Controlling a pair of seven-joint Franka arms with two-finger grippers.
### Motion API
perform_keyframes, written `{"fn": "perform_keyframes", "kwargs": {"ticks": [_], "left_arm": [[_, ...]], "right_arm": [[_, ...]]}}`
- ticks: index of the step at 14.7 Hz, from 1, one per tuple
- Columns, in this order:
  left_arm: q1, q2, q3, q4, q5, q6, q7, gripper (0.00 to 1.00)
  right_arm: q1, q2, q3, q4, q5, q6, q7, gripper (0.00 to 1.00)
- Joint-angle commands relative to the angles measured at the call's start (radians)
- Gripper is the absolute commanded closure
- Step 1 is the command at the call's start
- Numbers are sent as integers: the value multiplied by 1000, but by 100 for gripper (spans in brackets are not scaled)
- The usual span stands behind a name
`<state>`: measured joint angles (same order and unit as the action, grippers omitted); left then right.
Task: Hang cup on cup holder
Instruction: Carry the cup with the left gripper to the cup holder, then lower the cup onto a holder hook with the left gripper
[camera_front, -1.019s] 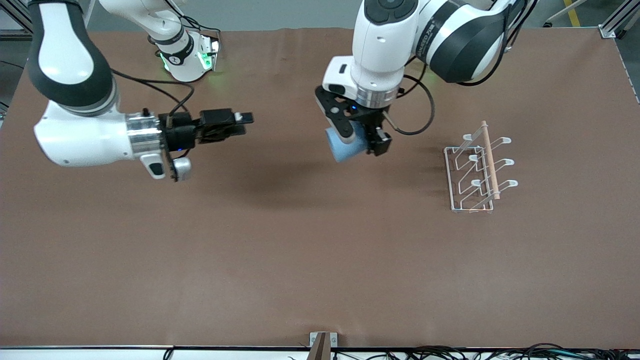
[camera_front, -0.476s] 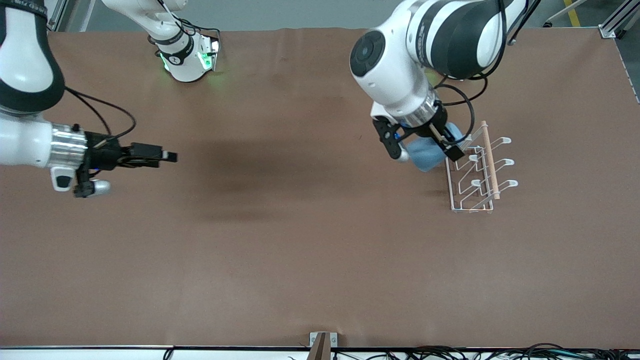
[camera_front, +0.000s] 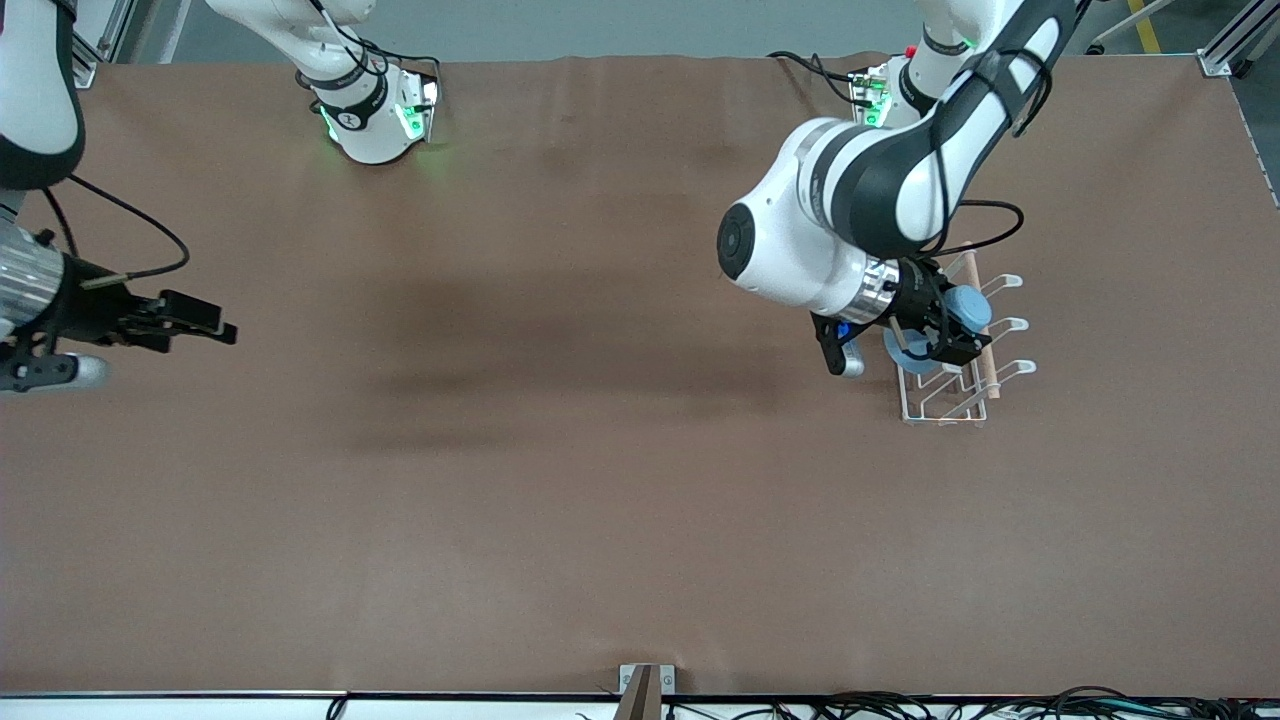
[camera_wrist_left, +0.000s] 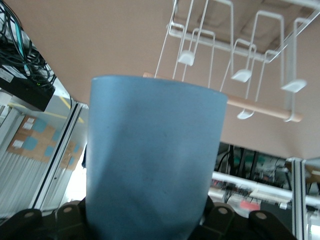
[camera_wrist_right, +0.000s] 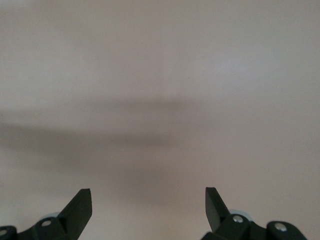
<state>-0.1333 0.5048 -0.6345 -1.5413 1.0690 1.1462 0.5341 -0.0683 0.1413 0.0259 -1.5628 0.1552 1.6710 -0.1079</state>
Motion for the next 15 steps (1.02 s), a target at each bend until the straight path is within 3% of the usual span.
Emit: {"fn": "perform_keyframes", "kwargs": {"ticks": [1, 4, 6, 10, 15], "left_arm": [[-8, 50, -1, -22, 104, -77, 26, 71], [13, 86, 13, -28, 163, -88, 27, 72], [30, 124, 27, -25, 193, -88, 27, 72], [21, 175, 39, -28, 200, -115, 27, 72], [21, 218, 39, -33, 203, -132, 23, 71]], "right_arm": [[36, -6, 6, 105, -100, -25, 16, 0], [84, 0, 6, 252, -215, -86, 10, 0], [135, 0, 8, 256, -224, -93, 22, 0], [134, -14, -1, 264, -221, -109, 8, 0], [119, -89, -3, 253, -207, -275, 30, 0]]}}
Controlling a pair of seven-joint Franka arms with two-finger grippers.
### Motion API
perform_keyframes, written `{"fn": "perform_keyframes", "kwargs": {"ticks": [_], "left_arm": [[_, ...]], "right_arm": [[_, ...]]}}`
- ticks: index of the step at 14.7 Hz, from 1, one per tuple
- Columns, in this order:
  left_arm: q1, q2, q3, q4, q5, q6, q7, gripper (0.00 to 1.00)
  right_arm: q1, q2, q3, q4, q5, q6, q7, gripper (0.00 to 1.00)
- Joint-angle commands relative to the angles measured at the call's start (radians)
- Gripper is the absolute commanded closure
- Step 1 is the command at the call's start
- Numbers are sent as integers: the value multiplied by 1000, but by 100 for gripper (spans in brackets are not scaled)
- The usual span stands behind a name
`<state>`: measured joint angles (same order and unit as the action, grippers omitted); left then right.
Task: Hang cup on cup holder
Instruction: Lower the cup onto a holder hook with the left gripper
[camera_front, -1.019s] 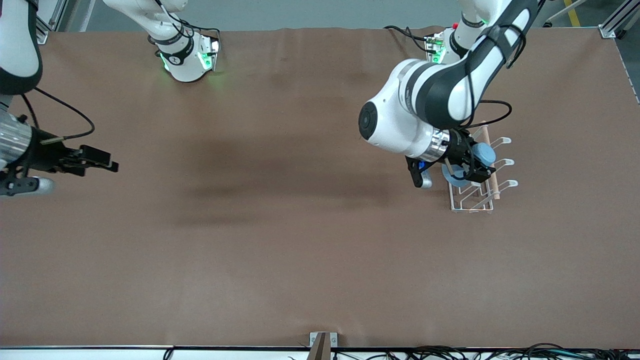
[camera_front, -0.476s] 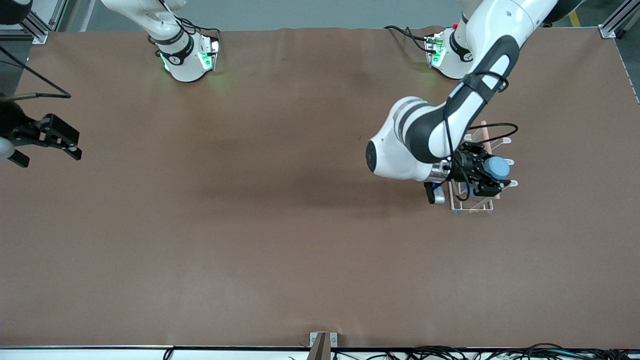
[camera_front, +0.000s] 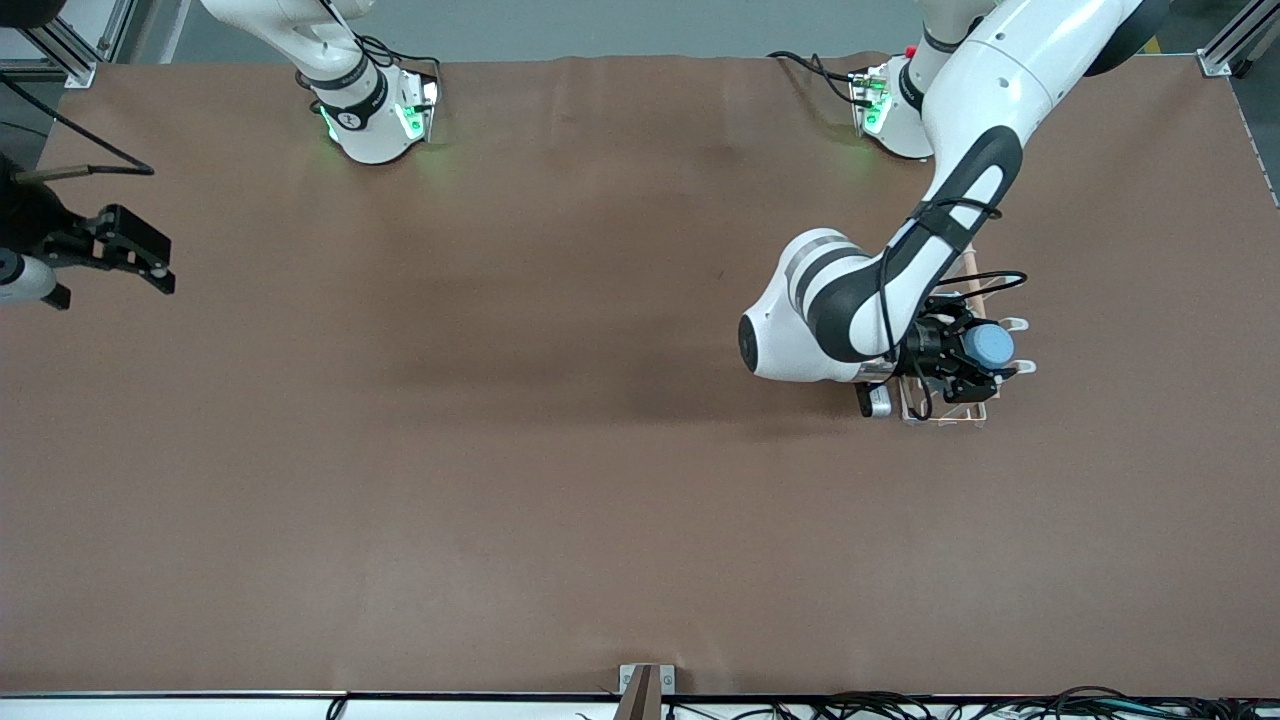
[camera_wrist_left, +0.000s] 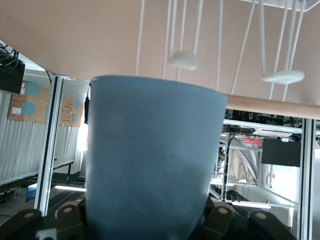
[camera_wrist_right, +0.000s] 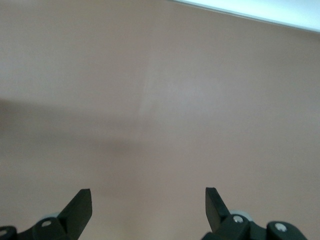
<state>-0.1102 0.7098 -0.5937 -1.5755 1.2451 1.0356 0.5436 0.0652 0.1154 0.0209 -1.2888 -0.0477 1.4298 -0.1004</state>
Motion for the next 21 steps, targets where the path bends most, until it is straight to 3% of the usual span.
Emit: {"fn": "perform_keyframes", "kwargs": {"ticks": [1, 5, 10, 11, 12, 17, 21], "left_arm": [[-2, 20, 0, -3, 30, -22, 7, 71], [1, 43, 0, -3, 59, -22, 3, 68], [4, 77, 0, 0, 68, -17, 3, 48], [4, 83, 2, 0, 68, -17, 1, 36], [1, 83, 5, 2, 66, -17, -2, 0], [0, 36, 5, 35, 77, -23, -47, 0], [-3, -39, -3, 158, 9, -25, -82, 0]], "right_arm": [[-27, -77, 4, -30, -4, -44, 71, 0], [-54, -124, 4, -124, -1, -16, 149, 0], [-93, -174, 2, -225, 25, 43, 146, 0], [-93, -186, 2, -245, 25, 57, 146, 0], [-93, -194, 2, -265, 25, 72, 146, 1], [-113, -192, 1, -274, 25, 92, 145, 1], [-113, -186, 1, -268, 25, 112, 143, 1]]}}
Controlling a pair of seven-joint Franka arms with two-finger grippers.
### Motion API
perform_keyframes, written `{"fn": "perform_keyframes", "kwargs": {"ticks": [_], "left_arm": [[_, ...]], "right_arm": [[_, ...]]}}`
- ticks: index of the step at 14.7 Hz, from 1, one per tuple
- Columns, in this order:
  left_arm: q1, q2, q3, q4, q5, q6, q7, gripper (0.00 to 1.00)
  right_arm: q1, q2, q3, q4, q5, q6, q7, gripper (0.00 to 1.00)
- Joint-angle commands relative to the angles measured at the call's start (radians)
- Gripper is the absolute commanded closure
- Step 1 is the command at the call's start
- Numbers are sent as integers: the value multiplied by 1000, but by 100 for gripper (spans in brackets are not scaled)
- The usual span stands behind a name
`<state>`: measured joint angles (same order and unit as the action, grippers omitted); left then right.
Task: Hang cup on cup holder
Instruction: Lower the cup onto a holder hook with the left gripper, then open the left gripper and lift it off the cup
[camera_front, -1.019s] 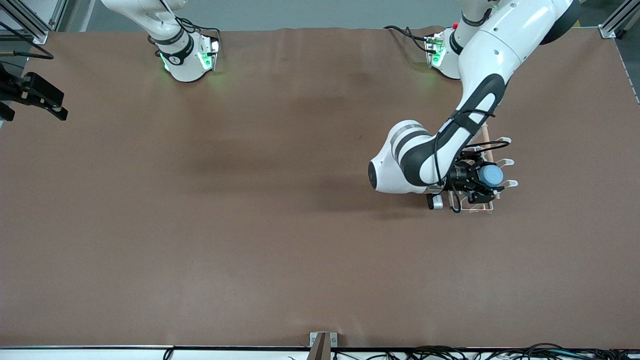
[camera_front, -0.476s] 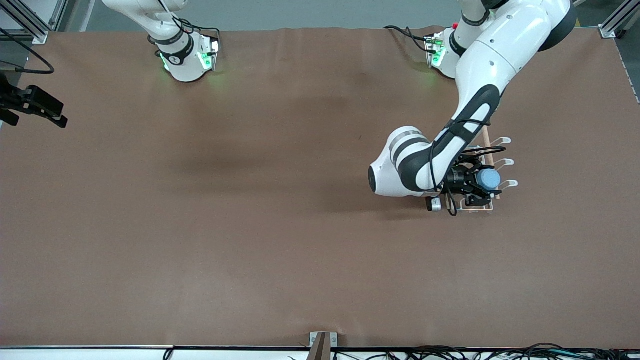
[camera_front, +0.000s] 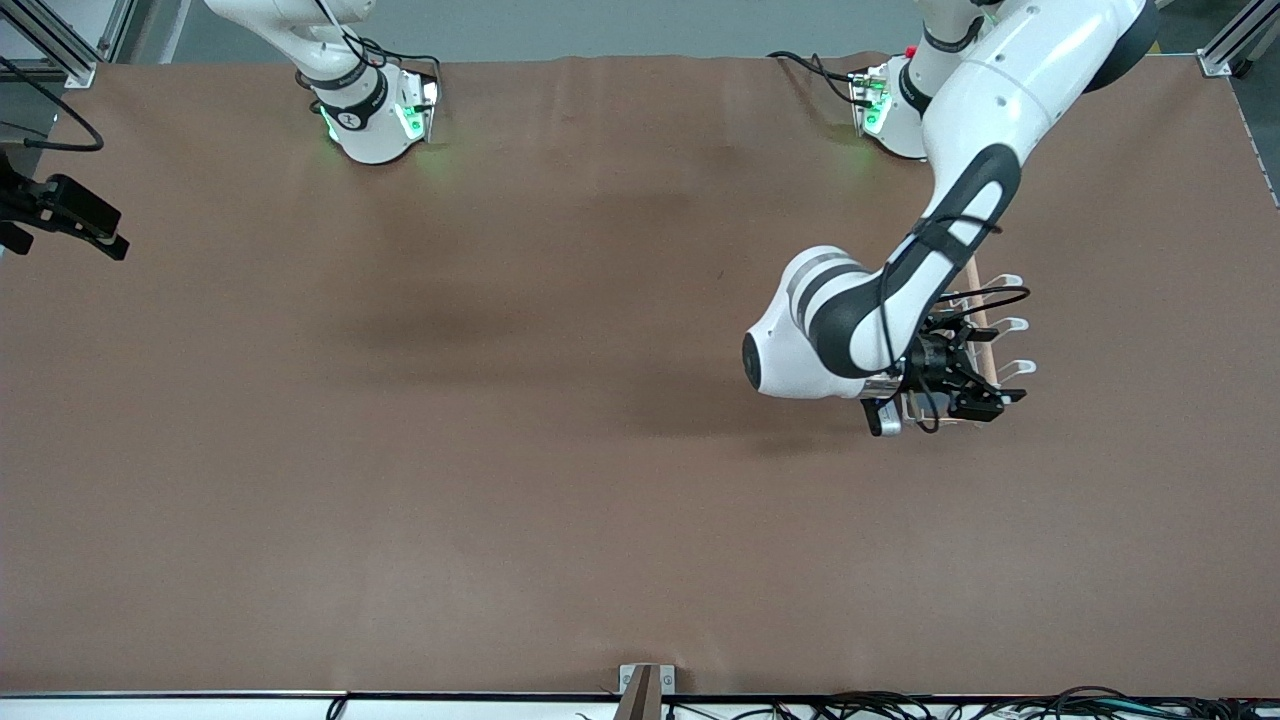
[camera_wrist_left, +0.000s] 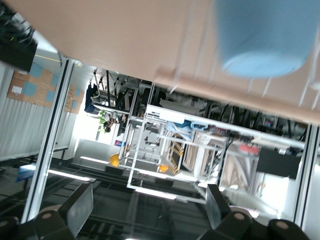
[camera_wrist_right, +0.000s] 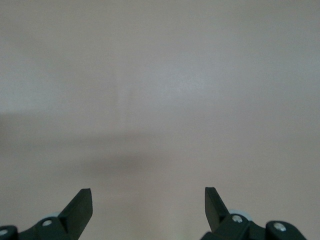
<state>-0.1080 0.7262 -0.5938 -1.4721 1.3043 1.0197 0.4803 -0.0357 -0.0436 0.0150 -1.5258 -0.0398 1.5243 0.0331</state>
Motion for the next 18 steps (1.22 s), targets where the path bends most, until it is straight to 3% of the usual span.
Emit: {"fn": "perform_keyframes", "kwargs": {"ticks": [1, 5, 8, 10, 13, 16, 18], "left_arm": [[-4, -77, -4, 87, -88, -9, -56, 0], [-4, -175, -20, 171, -246, -4, -314, 0], [-13, -179, -43, 292, -309, -3, -538, 0], [8, -194, -95, 296, -341, 2, -703, 0], [8, -258, -101, 297, -417, 11, -889, 0], [14, -304, -100, 297, -492, 57, -911, 0], [101, -335, -101, 294, -630, 150, -913, 0]], "right_arm": [[-13, -25, 6, -28, 17, 17, 10, 1], [-15, -21, 6, -14, 15, 10, 10, 0], [-16, -16, 6, -8, 15, 8, 8, 0], [-16, -16, 6, -8, 15, 8, 8, 0], [-16, -16, 6, -8, 17, 10, 8, 0], [-15, -16, 6, -8, 17, 10, 8, 0], [-15, -16, 6, -8, 17, 7, 8, 0]]}}
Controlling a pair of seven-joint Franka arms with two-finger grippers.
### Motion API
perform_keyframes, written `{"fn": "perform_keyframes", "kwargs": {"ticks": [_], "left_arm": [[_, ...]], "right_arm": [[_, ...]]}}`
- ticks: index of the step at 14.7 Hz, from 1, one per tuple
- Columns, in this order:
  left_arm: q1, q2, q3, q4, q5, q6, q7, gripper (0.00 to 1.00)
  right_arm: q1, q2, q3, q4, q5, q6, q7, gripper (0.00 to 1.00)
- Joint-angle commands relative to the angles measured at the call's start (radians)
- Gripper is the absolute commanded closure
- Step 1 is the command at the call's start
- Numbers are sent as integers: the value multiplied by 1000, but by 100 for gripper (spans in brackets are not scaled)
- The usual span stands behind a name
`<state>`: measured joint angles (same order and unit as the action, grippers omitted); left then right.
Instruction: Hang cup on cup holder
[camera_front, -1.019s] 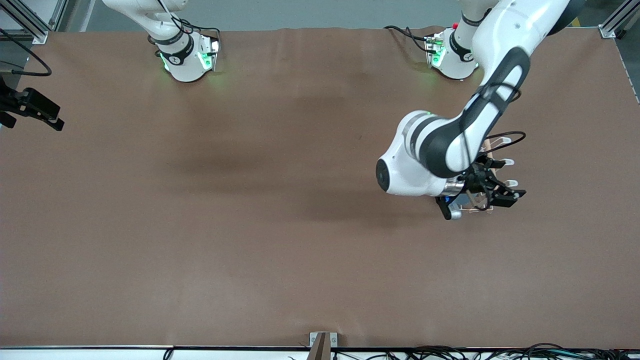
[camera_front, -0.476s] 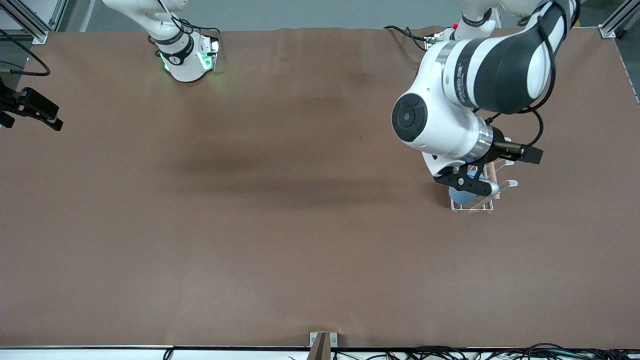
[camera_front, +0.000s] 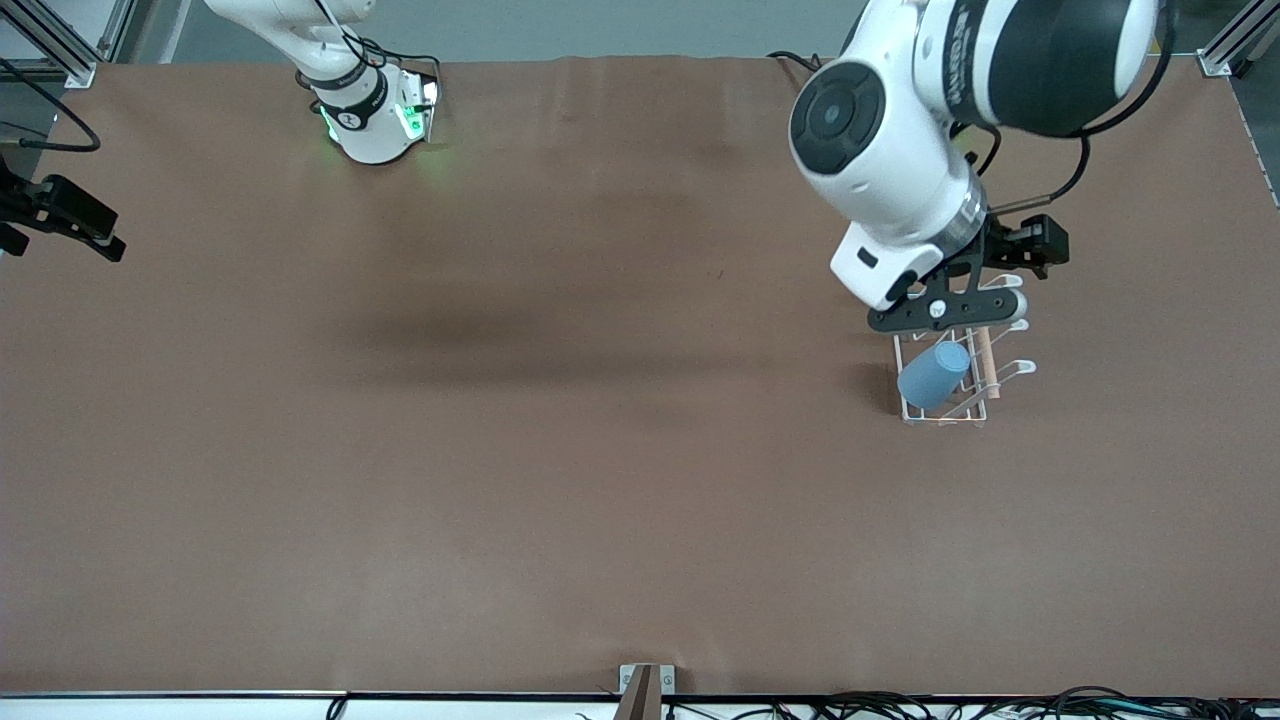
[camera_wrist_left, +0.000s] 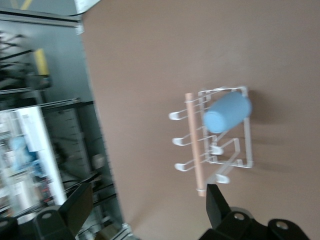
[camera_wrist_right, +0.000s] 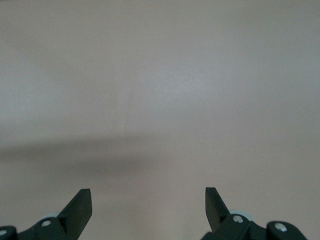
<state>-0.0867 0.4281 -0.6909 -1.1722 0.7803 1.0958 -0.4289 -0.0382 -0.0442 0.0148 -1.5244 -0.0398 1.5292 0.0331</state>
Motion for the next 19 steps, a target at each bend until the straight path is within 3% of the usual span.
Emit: {"fn": "perform_keyframes", "kwargs": {"ticks": [1, 3, 4, 5, 8, 11, 15, 19], "left_arm": [[115, -44, -2, -6, -177, 116, -4, 0], [189, -107, 13, -21, -303, 197, 8, 0], [206, -148, 63, -50, -396, 243, 9, 0], [197, -235, 176, -108, -506, 278, 12, 0], [133, -394, 393, -294, -685, 357, 54, 0], [85, -486, 525, -375, -750, 361, 126, 0], [105, -569, 556, -513, -754, 437, 249, 0], [113, -578, 551, -515, -750, 440, 312, 0]], "right_arm": [[-12, -16, 7, -10, 17, 2, 8, 0], [-12, -16, 7, -10, 17, 3, 10, 0], [-11, -16, 7, -10, 17, 3, 10, 0], [-11, -16, 7, -10, 17, 2, 10, 0], [-11, -16, 7, -10, 17, 5, 10, 0], [-11, -16, 7, -10, 17, 5, 10, 0], [-12, -16, 7, -11, 17, 2, 10, 0], [-12, -16, 7, -10, 17, 5, 10, 0]]}}
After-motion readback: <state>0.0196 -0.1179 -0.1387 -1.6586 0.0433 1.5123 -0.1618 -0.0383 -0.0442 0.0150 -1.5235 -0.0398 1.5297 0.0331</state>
